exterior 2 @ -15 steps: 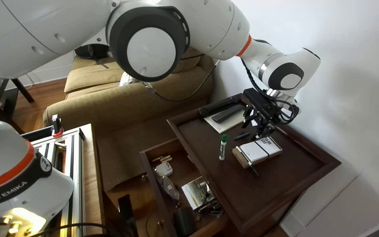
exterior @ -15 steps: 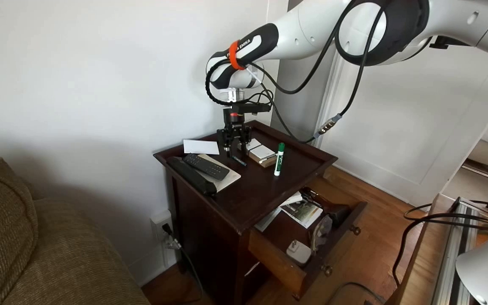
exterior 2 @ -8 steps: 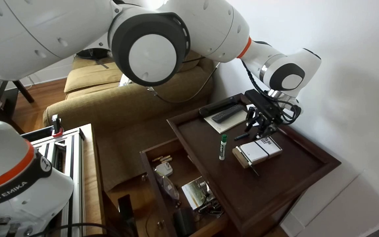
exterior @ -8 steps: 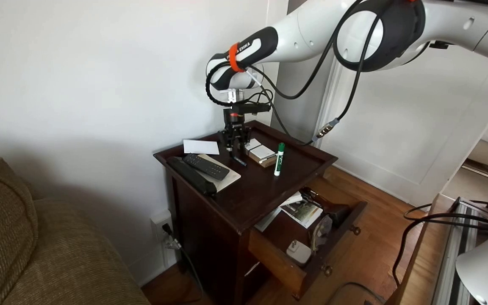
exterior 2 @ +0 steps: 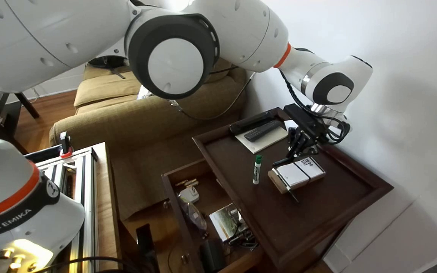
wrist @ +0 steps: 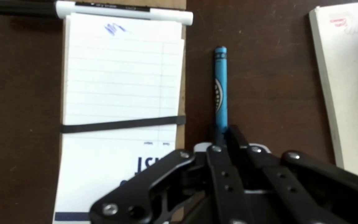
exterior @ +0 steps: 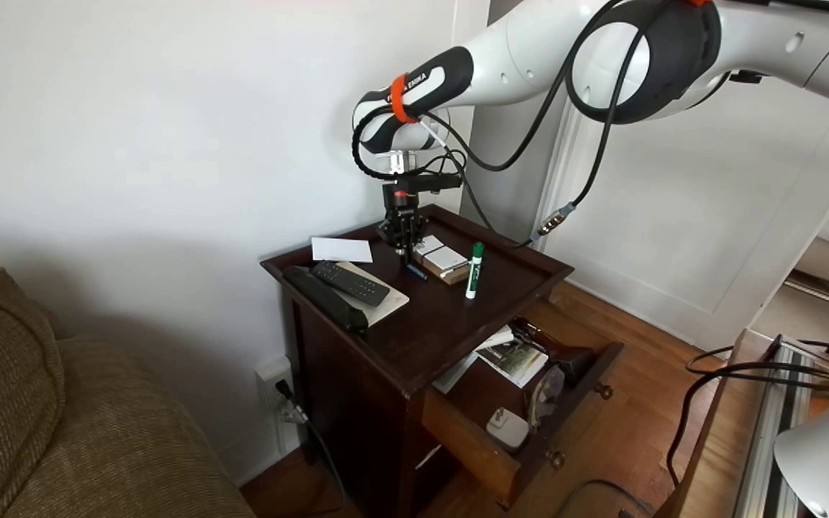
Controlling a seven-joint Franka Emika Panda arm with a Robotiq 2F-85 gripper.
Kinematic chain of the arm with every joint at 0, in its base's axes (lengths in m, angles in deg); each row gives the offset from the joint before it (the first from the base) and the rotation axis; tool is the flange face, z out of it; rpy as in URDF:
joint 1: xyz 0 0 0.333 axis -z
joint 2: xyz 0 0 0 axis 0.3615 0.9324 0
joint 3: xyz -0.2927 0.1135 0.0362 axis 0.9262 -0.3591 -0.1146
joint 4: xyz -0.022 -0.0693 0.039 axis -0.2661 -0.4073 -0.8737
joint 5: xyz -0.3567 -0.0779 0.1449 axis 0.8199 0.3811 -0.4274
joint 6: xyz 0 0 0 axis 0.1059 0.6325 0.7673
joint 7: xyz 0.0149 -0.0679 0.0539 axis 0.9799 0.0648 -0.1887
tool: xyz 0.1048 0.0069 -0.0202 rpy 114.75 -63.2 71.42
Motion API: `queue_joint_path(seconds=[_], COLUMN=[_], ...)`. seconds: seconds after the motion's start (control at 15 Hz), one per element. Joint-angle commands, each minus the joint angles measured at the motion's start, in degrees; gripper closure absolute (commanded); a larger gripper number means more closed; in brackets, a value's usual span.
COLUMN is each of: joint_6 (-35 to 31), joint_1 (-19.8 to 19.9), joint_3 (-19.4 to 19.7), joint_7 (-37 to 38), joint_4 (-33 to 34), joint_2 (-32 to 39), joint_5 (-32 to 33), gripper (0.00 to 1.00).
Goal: Use the crayon to write on the white book.
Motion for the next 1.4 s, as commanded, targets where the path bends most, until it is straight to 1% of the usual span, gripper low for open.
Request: queue_joint_path(seconds=[0.0,0.2,0.4,0.67,0.87,1.07,1.13,1.33], joint_6=[1.36,0.38,-2.92,-11.79,-18.89,-27.27,-29.71,-36.65], joint_1=[-0.21,-0.65,-1.70,-4.84,-7.68,-10.73,-10.95,-13.57], joint_3=[0.05,0.12,0.25,2.46,5.42,8.88,8.39,10.27], joint_7=[0.99,1.41,2.71,7.25,13.48,21.51,24.61,31.78], joint_4=[2.52,1.43,-1.18,-7.08,-14.47,-21.98,-24.15,-31.53], joint_2=[1.99,0.53,-2.45,-7.70,-12.39,-16.28,-17.20,-20.42], joint_5=[-0.04,0.01,-0.03,1.63,2.63,2.67,4.51,5.91], gripper=[0.98,0.98,0.98,0.98,0.98,0.98,0.98,0.98])
